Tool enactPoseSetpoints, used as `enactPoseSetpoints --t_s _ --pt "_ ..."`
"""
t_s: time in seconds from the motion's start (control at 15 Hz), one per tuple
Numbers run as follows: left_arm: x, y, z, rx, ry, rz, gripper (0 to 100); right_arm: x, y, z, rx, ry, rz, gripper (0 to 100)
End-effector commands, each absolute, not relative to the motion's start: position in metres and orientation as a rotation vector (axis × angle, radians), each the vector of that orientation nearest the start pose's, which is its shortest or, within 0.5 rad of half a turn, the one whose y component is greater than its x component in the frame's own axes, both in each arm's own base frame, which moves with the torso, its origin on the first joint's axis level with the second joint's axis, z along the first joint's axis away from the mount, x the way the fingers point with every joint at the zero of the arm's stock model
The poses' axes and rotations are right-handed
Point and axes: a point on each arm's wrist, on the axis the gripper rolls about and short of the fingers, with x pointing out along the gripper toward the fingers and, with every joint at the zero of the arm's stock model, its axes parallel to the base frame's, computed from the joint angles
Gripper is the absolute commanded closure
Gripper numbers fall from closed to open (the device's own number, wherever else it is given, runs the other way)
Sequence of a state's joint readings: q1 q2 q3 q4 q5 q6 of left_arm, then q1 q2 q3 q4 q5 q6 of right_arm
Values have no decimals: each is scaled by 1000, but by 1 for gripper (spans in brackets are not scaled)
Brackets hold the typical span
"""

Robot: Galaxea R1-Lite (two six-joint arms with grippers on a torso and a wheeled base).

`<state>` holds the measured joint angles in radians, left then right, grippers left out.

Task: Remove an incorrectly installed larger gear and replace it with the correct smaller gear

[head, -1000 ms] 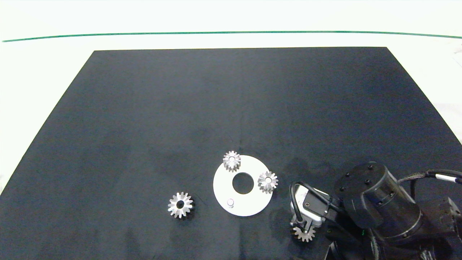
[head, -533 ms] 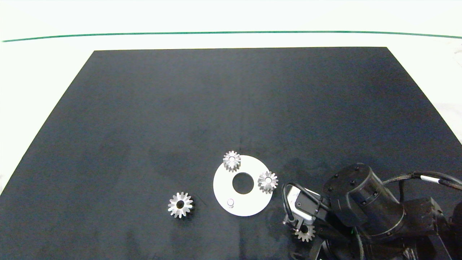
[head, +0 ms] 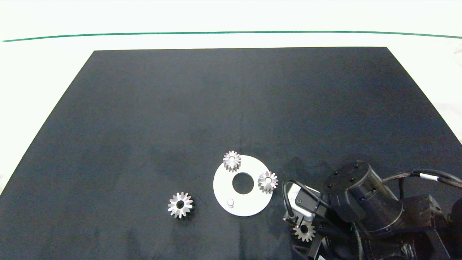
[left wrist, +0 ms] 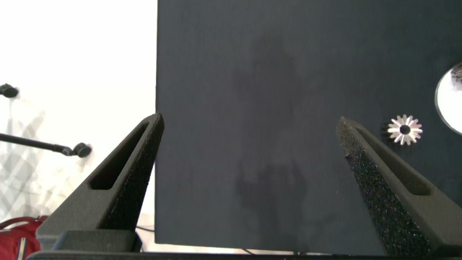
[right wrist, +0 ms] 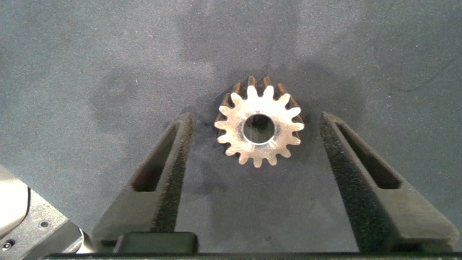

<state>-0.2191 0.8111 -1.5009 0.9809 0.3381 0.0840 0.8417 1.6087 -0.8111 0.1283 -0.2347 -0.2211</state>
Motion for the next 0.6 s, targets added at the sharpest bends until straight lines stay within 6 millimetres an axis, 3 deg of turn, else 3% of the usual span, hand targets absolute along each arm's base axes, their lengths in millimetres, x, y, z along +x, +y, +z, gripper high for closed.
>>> enactPoseSetpoints --t_s 0.07,0.6 --pt "-21 12 357 166 291 108 0 169 181 147 -682 746 654 38" --pt "-23 13 357 167 284 108 0 169 181 145 -686 755 654 53"
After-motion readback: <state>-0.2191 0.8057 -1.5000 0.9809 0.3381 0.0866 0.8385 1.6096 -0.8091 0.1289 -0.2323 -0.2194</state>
